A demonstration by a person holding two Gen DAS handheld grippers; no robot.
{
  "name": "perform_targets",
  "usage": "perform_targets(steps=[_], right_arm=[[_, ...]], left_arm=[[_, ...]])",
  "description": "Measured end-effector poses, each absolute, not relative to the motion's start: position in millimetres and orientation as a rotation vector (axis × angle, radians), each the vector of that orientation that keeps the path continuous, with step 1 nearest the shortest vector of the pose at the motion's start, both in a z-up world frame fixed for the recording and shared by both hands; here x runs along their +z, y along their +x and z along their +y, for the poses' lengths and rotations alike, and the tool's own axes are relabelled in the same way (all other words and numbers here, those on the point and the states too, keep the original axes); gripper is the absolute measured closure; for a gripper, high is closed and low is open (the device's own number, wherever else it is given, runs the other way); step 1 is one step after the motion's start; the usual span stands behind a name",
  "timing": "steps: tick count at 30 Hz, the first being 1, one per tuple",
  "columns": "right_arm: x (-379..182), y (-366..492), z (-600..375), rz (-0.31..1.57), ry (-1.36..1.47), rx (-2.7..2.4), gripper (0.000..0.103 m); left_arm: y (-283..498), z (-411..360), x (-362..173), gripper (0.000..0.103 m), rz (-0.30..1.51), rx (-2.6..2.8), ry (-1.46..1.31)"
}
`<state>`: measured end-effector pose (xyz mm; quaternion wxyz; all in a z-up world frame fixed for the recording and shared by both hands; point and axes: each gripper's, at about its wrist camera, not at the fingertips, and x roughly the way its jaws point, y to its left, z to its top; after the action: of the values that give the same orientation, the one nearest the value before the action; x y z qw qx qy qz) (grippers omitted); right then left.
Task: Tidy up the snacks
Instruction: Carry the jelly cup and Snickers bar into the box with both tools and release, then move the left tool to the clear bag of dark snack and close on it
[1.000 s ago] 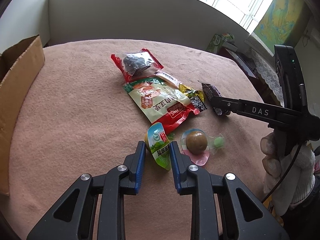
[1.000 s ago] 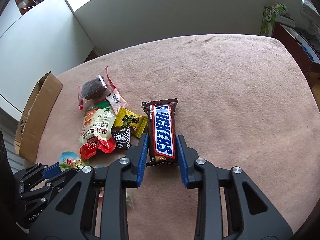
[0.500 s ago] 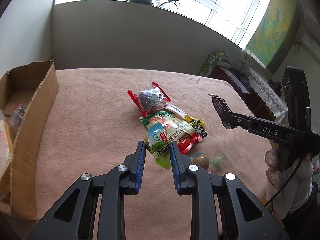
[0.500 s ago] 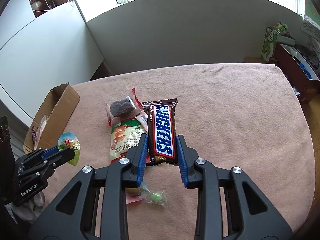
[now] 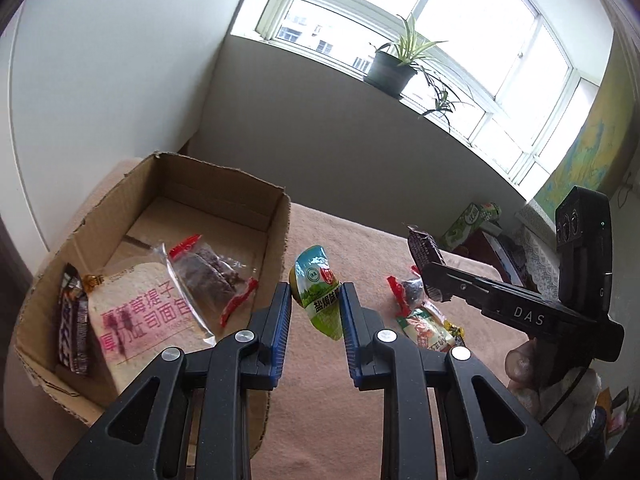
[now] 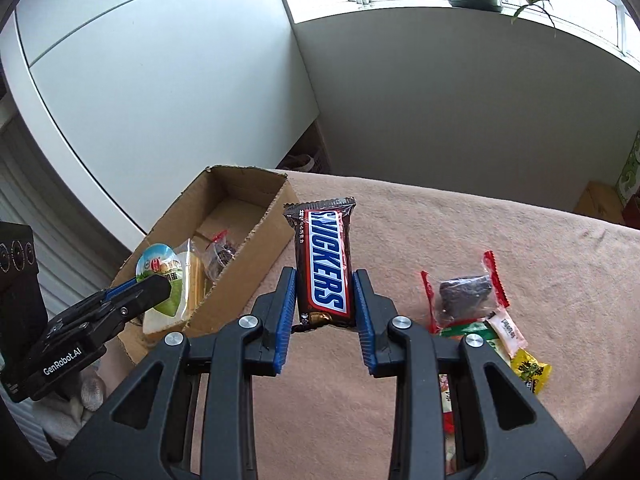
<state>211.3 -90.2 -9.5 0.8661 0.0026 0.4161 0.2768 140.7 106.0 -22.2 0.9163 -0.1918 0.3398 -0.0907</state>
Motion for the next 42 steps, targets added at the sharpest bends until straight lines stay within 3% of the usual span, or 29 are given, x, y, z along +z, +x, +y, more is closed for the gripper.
perform_targets(steps=[14, 16, 17, 18, 20, 21, 42], right_arm=[[-22.9, 223.3, 22.0, 0.925, -0.053, 0.691, 0.073], [-21.7, 222.9, 21.6, 0.914, -0.059, 0.676, 0.054], [-19.9, 222.2, 20.2, 0.904, -0.054, 0.667, 0.036], [-17.4, 221.2, 17.2, 0.888, -0.044, 0.656, 0.029], [-11.9, 220.0, 9.7, 0.872, -0.031, 0.646, 0.029], [-9.8, 220.0, 6.7, 0.872, -0.027, 0.647, 0.029], [-4.5, 207.8, -183.9, 0.871, 0.081, 0.425, 0.029]], left_arm=[[137.5, 156.3, -31.5, 0.080, 0.693, -0.035, -0.434], [137.4, 155.4, -31.0, 0.079, 0.695, -0.029, -0.431], [137.6, 155.4, -31.1, 0.078, 0.698, -0.023, -0.433], [138.0, 155.7, -31.7, 0.076, 0.702, -0.020, -0.436], [137.2, 155.8, -31.6, 0.062, 0.699, -0.020, -0.442], [136.3, 156.3, -31.4, 0.060, 0.694, -0.020, -0.443], [154.9, 66.0, -26.5, 0.059, 0.727, -0.222, -0.385]])
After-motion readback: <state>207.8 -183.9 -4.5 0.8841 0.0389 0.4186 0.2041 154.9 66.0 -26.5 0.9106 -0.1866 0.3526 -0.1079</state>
